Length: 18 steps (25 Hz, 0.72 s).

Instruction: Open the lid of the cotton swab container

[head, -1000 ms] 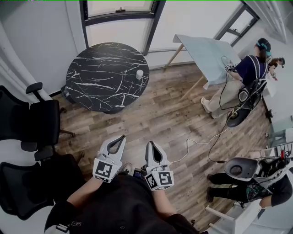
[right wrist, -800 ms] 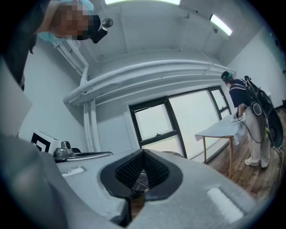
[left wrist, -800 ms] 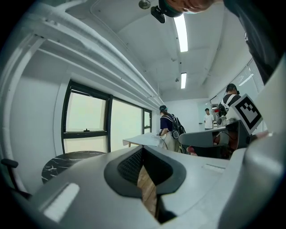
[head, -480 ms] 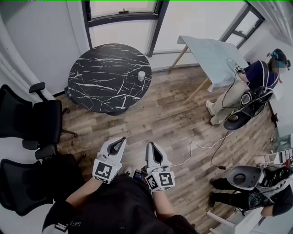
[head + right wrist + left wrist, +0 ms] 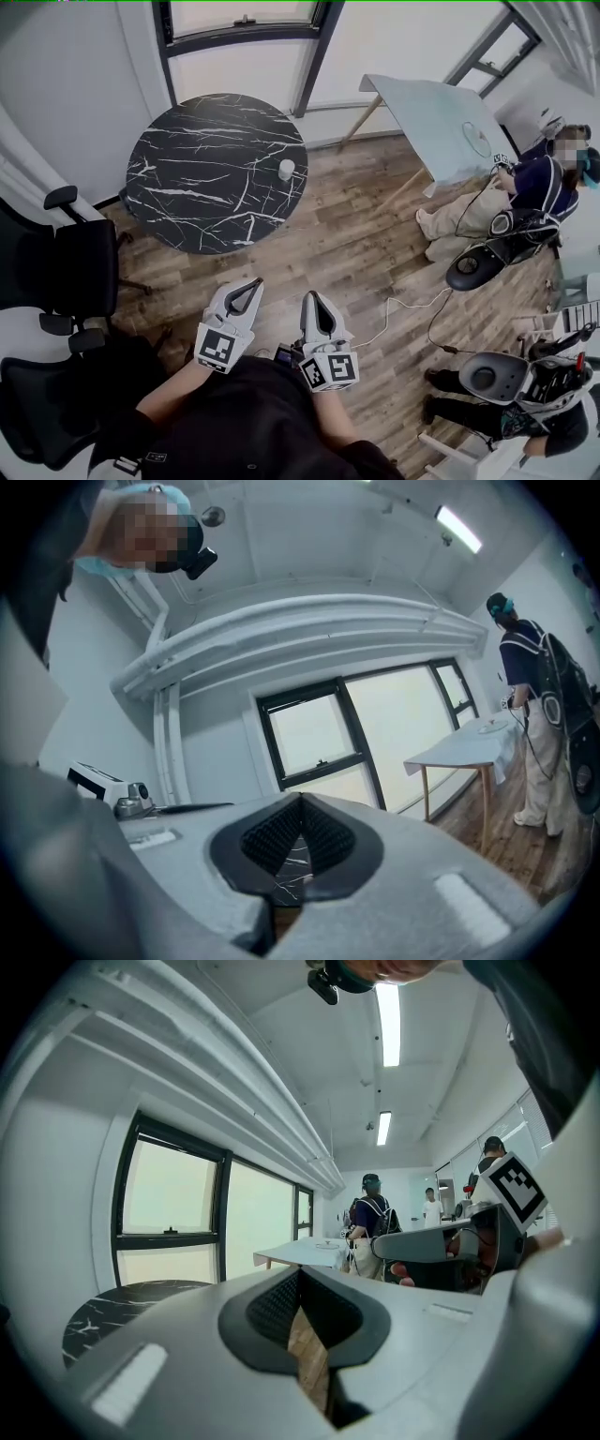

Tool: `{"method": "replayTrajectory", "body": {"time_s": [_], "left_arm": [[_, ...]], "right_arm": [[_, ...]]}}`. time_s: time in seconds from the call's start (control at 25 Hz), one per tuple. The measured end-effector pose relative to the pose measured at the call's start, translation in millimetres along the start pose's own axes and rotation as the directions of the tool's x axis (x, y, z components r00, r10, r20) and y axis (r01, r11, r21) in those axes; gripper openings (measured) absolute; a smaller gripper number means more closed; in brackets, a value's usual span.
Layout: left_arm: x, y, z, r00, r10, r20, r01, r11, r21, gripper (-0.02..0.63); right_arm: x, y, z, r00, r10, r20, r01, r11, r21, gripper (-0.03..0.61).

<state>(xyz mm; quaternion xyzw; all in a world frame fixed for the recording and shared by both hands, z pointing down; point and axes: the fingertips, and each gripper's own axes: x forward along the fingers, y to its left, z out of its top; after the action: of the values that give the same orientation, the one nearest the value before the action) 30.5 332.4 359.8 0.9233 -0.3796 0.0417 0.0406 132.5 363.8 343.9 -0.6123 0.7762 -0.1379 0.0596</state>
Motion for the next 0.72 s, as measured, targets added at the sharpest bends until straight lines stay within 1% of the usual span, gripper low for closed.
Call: {"method": "replayTrajectory", "body": {"time_s": [0.2,0.56,0.72], "left_arm": [[33.3,49.0,5.4,1.0,-0.018,-0.007,0.018,0.999,-0.047,0.002],[83.8,127.5,9.9,0.999,-0.053,-0.009,0.053,0.997,-0.053,0.002],[101.3,158.5,6.6,0.997,-0.076,-0.02,0.074,0.995,-0.063,0.002]], "right_arm": [[59.5,-6.7,3.3,1.0,-0.019,-0.012,0.019,1.0,-0.006,-0.002],[151.0,-5.0,18.5,0.997,-0.073,-0.02,0.073,0.997,-0.005,-0.002],[187.5,-2.0,21.8,0.997,-0.077,-0.005,0.077,0.997,0.007,-0.002]]}}
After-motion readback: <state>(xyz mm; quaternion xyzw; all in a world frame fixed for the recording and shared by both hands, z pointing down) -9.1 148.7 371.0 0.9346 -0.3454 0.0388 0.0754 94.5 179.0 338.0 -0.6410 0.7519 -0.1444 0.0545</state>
